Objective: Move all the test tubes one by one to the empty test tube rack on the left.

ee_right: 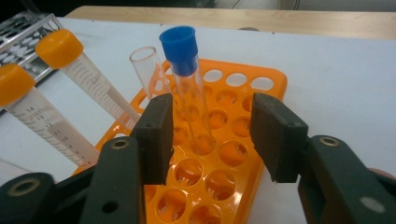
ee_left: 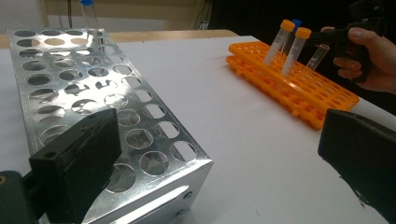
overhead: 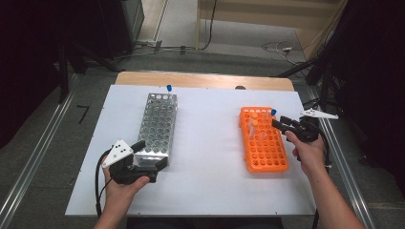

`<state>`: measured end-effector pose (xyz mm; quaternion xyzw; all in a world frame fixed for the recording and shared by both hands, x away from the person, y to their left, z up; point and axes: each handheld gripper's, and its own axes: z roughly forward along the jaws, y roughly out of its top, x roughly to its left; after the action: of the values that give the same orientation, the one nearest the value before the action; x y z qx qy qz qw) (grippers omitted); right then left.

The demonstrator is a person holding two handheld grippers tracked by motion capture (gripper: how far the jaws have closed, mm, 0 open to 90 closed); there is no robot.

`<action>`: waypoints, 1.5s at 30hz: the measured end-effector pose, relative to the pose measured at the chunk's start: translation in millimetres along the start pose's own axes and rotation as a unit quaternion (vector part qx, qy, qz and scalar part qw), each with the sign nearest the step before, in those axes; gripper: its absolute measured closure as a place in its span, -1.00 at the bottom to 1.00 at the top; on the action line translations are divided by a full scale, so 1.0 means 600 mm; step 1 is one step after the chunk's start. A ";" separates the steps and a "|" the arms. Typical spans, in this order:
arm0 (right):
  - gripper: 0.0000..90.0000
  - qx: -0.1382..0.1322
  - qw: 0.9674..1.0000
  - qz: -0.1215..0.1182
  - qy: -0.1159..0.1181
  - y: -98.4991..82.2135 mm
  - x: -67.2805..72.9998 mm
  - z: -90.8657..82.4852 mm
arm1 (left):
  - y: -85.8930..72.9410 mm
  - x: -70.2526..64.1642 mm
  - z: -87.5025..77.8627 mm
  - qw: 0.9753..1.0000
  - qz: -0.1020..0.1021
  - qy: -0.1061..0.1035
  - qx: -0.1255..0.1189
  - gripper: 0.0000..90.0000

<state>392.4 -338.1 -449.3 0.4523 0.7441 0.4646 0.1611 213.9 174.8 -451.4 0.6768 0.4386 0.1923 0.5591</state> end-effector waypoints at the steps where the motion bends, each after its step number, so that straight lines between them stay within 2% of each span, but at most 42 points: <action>1: 0.13 0.004 1.000 -0.005 0.000 -0.001 0.002 0.003 | 0.000 0.000 0.000 1.000 0.001 0.000 0.001 -1.00; 4: 0.22 0.016 1.000 -0.017 -0.003 -0.003 0.005 0.013 | -0.001 0.001 0.000 1.000 0.000 0.001 0.002 -1.00; 6: 0.34 0.023 1.000 -0.017 0.006 -0.005 0.003 0.021 | -0.001 0.001 0.001 1.000 0.000 0.001 0.003 -1.00; 11: 0.39 0.031 0.999 -0.013 0.010 -0.008 0.001 0.029 | -0.001 0.001 0.002 1.000 -0.001 0.001 0.003 -1.00; 15: 0.43 0.039 0.999 -0.022 0.013 -0.011 0.001 0.036 | -0.002 0.001 0.002 1.000 -0.001 0.001 0.004 -1.00; 21: 0.53 0.038 0.999 -0.032 0.020 -0.011 0.004 0.044 | -0.001 0.002 0.002 1.000 -0.003 0.000 0.003 -1.00; 26: 0.62 0.038 0.999 -0.035 0.013 -0.011 0.005 0.046 | -0.002 0.002 0.002 1.000 -0.005 0.002 0.004 -1.00; 28: 0.66 0.035 0.998 -0.043 0.004 -0.012 0.006 0.045 | -0.002 0.002 0.002 1.000 -0.004 0.003 0.004 -1.00; 33: 0.68 0.022 0.999 -0.047 0.000 -0.010 0.010 0.040 | -0.002 0.002 0.002 1.000 -0.004 0.003 0.005 -1.00; 45: 0.68 -0.012 0.999 -0.037 -0.002 0.011 0.019 0.007 | -0.001 0.000 0.003 1.000 -0.002 0.001 0.004 -1.00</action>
<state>392.1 -325.3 -443.9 0.4232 0.7544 0.4662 0.1854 215.1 173.8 -452.4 0.6780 0.4418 0.1897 0.5561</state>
